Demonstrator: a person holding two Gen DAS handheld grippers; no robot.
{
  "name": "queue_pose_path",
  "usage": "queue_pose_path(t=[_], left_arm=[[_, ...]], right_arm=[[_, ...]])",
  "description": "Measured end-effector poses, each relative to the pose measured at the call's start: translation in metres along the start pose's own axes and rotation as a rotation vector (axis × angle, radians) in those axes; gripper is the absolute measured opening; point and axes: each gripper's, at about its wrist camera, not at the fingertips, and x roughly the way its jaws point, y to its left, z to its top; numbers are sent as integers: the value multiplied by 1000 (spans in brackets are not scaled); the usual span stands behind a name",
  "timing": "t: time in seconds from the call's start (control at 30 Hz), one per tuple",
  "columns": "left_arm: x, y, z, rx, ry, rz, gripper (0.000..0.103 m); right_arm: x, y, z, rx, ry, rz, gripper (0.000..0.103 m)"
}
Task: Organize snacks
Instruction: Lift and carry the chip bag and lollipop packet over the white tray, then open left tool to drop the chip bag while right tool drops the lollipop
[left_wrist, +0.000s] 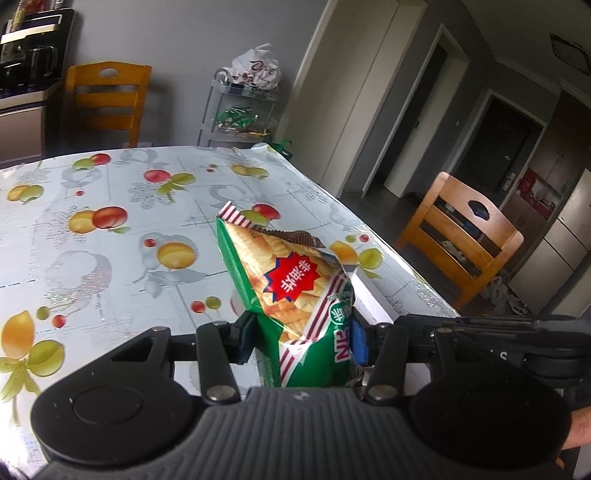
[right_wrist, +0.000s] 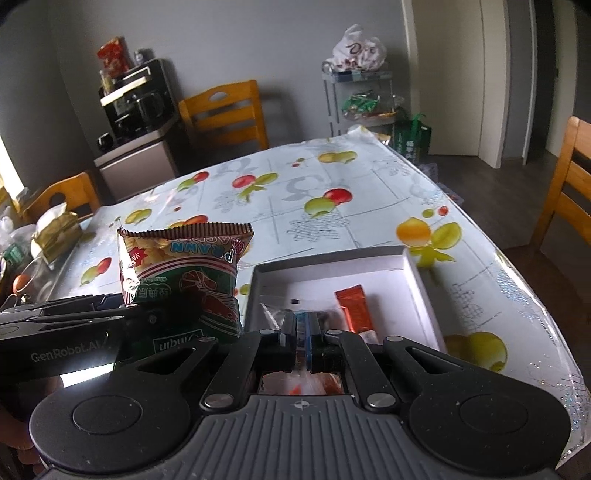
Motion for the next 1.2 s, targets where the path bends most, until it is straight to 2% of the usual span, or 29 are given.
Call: queue_pose_path(t=[1.03,1.13,1.2], left_arm=[[59,-35,-17,99,169,-115,49],[64,-37,-17,110,181,-105,57],[67,-38,-18,121,191,-97,70]], right_arm=[[-4,-32,-4,68,12,-60,6],[-3,-33,-3,69,13,-63,6],[-3,-33,-3,68,14,-63,6]])
